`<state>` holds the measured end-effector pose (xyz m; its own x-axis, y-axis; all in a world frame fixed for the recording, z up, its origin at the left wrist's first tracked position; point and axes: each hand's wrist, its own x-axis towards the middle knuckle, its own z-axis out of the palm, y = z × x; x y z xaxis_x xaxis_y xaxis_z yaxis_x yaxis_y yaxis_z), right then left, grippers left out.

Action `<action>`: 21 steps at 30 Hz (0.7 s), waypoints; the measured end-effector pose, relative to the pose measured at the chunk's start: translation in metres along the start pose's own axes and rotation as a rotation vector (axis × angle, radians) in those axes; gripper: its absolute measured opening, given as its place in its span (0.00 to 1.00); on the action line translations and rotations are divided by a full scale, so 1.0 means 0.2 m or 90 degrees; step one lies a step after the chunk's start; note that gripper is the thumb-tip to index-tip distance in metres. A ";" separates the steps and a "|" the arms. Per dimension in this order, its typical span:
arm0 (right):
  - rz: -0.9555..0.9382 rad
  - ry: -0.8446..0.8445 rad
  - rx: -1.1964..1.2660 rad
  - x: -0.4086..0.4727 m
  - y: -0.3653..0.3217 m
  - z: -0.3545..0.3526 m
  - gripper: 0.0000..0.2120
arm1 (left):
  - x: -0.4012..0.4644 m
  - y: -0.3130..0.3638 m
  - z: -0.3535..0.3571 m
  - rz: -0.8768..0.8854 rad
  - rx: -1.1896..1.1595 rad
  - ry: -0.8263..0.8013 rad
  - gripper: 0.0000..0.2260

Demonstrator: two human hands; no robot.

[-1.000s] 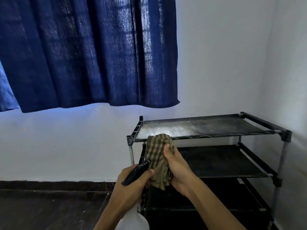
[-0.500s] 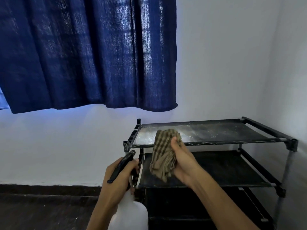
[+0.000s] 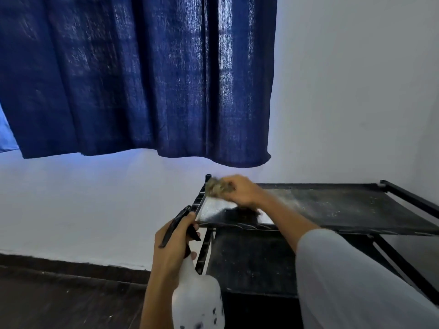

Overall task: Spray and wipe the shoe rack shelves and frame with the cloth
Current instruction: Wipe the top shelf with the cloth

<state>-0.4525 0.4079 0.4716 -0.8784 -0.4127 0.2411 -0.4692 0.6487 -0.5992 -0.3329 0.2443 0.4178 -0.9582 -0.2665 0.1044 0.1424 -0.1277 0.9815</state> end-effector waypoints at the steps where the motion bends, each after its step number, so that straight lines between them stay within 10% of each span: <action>1: 0.006 -0.103 -0.090 0.03 0.04 0.04 0.16 | 0.02 -0.03 0.01 0.004 -0.011 0.009 0.14; 8: 0.035 -0.346 -0.138 0.09 0.14 0.02 0.21 | 0.14 -0.06 0.11 -0.022 -0.115 -0.026 0.15; 17: -0.013 -0.048 -0.387 0.28 0.22 0.09 0.17 | 0.16 -0.11 0.15 -0.083 -0.131 -0.001 0.13; 21: -0.022 -0.110 -0.367 0.25 0.16 0.08 0.13 | 0.15 -0.11 0.19 -0.106 -0.161 0.008 0.14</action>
<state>-0.5109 0.3981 0.4518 -0.8573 -0.5057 0.0961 -0.5127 0.8557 -0.0706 -0.3744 0.2744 0.4062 -0.9704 -0.2343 -0.0580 0.0431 -0.4044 0.9136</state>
